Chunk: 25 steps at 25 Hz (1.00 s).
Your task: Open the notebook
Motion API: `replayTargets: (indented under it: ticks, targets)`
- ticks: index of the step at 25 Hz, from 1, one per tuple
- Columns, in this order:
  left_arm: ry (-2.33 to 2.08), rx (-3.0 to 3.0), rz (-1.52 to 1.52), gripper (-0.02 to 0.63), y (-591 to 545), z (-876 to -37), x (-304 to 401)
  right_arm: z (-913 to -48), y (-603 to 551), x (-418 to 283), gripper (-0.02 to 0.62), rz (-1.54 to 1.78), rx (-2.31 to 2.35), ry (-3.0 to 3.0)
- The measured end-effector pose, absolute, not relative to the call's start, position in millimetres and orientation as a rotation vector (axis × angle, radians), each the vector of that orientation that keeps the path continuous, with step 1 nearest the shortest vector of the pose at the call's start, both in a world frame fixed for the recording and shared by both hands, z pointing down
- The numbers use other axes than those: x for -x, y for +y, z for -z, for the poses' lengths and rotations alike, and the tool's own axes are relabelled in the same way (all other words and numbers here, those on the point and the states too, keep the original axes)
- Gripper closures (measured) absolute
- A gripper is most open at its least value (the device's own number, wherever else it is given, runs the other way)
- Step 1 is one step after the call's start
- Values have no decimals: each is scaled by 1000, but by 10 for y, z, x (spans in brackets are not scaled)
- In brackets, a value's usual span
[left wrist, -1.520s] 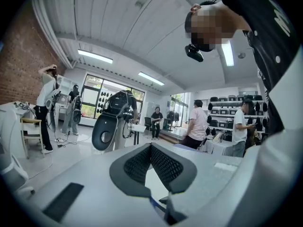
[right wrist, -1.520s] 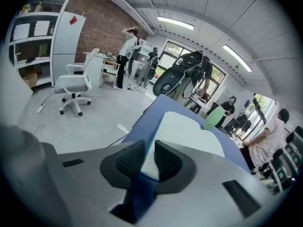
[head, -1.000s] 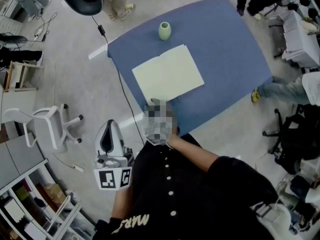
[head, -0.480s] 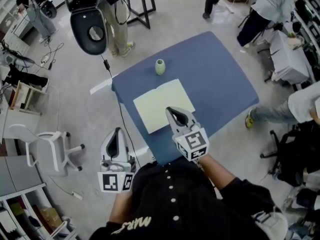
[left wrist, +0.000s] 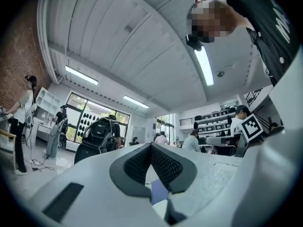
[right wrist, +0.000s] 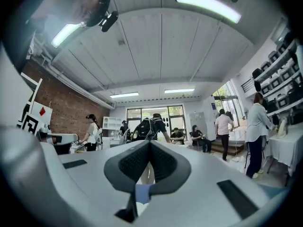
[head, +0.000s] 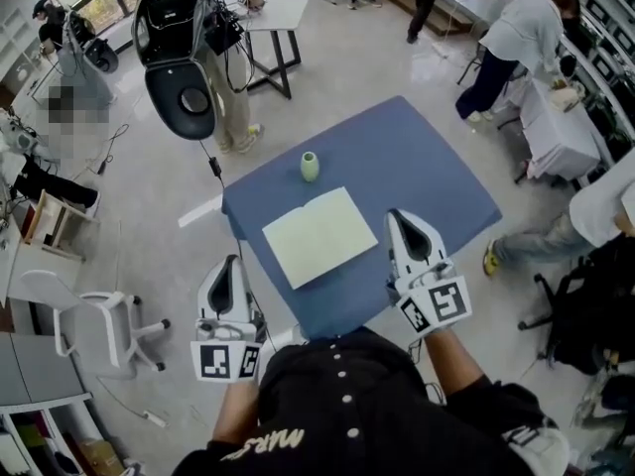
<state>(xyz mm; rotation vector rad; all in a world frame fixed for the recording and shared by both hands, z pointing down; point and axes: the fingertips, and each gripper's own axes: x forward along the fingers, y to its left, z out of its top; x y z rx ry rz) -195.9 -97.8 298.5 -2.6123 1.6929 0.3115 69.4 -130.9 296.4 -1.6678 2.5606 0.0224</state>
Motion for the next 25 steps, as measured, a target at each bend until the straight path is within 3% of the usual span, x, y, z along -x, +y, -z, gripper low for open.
replayTargets:
  ticks: [11,25]
  targets:
    - [1673,2547,-322,607,-915,-2665,1989,-2657,-1029,-1303,592,-62,1748,2401]
    - [1703,2518,-299,607,-874,-2663,2049,-2775,-1044,-1292,592,-76,1779,2429]
